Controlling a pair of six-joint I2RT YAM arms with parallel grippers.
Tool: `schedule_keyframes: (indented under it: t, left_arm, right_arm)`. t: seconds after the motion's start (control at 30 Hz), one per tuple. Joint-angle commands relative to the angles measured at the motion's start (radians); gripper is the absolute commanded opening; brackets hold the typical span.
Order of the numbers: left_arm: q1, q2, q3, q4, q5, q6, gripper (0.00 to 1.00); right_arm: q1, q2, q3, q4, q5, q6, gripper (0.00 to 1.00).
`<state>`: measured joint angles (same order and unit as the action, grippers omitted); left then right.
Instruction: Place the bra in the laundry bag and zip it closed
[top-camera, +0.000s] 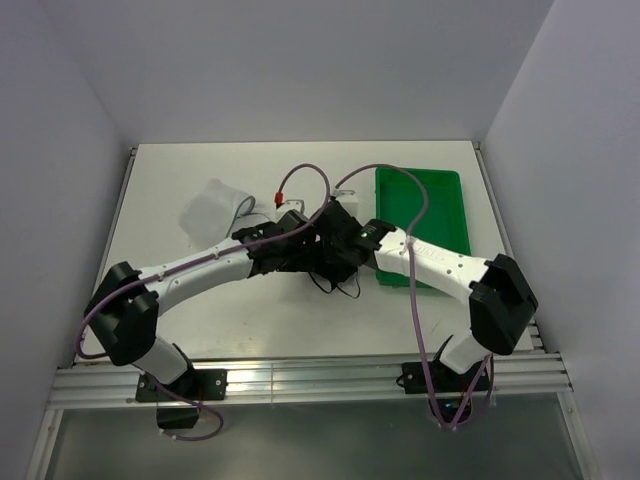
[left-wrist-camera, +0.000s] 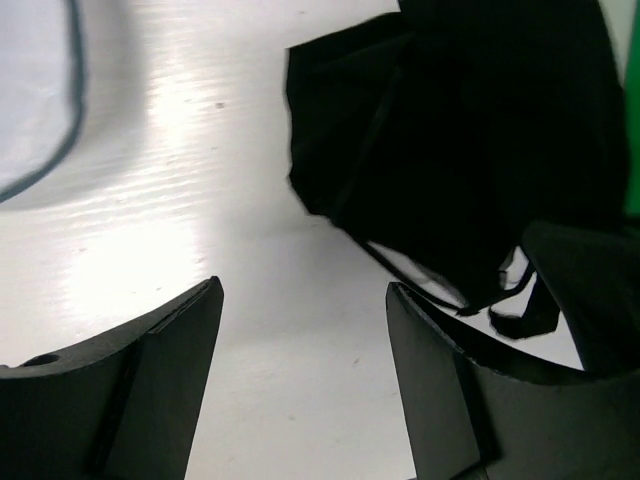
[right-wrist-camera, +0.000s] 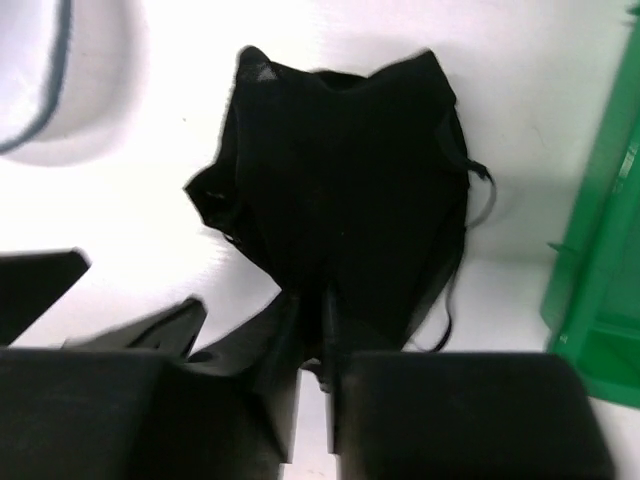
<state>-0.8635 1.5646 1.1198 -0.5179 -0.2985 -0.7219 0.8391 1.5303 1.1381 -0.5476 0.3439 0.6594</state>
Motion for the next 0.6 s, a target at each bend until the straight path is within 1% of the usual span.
schedule_keyframes:
  t: [0.0, 0.07, 0.1, 0.17, 0.2, 0.3, 0.43, 0.57]
  left_arm:
    - [-0.011, -0.098, 0.018, -0.054, -0.1, -0.027, 0.73]
    - [-0.011, -0.144, 0.008, -0.079, -0.119, -0.037, 0.73]
    - [-0.011, -0.161, 0.003, -0.085, -0.138, -0.051, 0.73]
    - [-0.011, -0.21, -0.003, -0.099, -0.155, -0.057, 0.75]
    - [-0.011, -0.224, -0.002, -0.108, -0.163, -0.059, 0.76]
    - [-0.011, -0.253, 0.011, -0.113, -0.168, -0.05, 0.79]
    - [-0.009, -0.226, 0.028, -0.102, -0.16, -0.037, 0.79]
    - [0.0, -0.17, 0.052, -0.077, -0.156, -0.022, 0.79]
  right_arm:
    - [0.003, 0.051, 0.086, 0.038, -0.002, -0.02, 0.26]
    - [0.003, 0.079, 0.107, 0.038, -0.014, -0.023, 0.34]
    - [0.002, 0.085, 0.124, 0.04, -0.022, -0.024, 0.44]
    - [0.002, 0.093, 0.135, 0.041, -0.034, -0.027, 0.5]
    - [0.002, 0.091, 0.141, 0.041, -0.04, -0.027, 0.56]
    - [0.003, 0.054, 0.138, 0.032, -0.033, -0.02, 0.62]
    - [-0.009, -0.031, 0.1, 0.008, 0.013, 0.012, 0.66]
    - [-0.064, -0.129, -0.015, 0.035, 0.004, 0.051, 0.67]
